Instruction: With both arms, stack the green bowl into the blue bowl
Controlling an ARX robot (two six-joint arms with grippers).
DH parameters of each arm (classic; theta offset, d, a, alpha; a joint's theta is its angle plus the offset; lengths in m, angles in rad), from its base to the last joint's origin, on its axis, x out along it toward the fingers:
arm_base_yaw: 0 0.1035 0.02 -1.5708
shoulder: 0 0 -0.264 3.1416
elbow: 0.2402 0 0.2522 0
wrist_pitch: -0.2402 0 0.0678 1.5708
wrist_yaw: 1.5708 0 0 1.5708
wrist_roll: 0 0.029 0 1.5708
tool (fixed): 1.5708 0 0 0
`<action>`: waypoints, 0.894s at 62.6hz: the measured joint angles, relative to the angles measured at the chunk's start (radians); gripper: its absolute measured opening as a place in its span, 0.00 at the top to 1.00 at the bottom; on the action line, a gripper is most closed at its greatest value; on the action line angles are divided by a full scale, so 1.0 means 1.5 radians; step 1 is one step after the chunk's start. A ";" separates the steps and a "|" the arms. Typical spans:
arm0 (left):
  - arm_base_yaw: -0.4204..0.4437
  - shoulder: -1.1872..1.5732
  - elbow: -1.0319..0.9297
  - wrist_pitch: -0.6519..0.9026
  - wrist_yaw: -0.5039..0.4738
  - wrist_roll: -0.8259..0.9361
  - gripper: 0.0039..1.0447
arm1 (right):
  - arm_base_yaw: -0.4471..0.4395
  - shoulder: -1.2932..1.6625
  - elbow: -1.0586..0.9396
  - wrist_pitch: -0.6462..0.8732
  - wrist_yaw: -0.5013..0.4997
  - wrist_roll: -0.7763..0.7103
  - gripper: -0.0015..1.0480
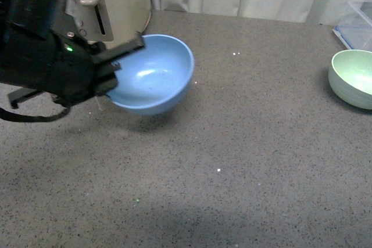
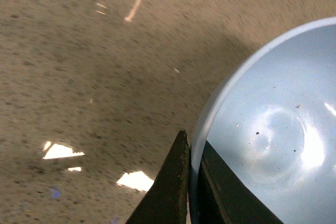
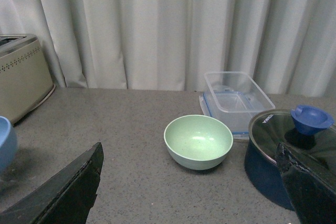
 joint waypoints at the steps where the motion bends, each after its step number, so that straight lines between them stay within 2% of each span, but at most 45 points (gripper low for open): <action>1: -0.014 0.001 0.000 0.000 -0.009 0.007 0.96 | 0.000 0.000 0.000 0.000 0.000 0.000 0.09; 9: -0.085 0.012 0.000 -0.006 -0.047 0.039 0.96 | 0.000 0.000 0.000 0.000 0.000 0.000 0.09; 21: -0.140 0.030 0.000 -0.041 -0.037 0.060 0.96 | 0.000 0.000 0.000 0.000 0.000 0.000 0.09; 31: -0.157 0.034 0.003 -0.083 -0.010 0.060 0.96 | 0.000 0.000 0.000 0.000 0.000 0.000 0.09; 49: -0.157 0.034 0.005 -0.087 0.008 0.059 0.96 | 0.000 0.000 0.000 0.000 0.000 0.000 0.09; 53: -0.155 0.034 0.008 -0.106 0.023 0.056 0.86 | 0.000 0.000 0.000 0.000 0.000 0.000 0.09; 56: -0.150 0.034 0.008 -0.113 0.043 0.048 0.74 | 0.000 0.000 0.000 0.000 0.000 0.000 0.09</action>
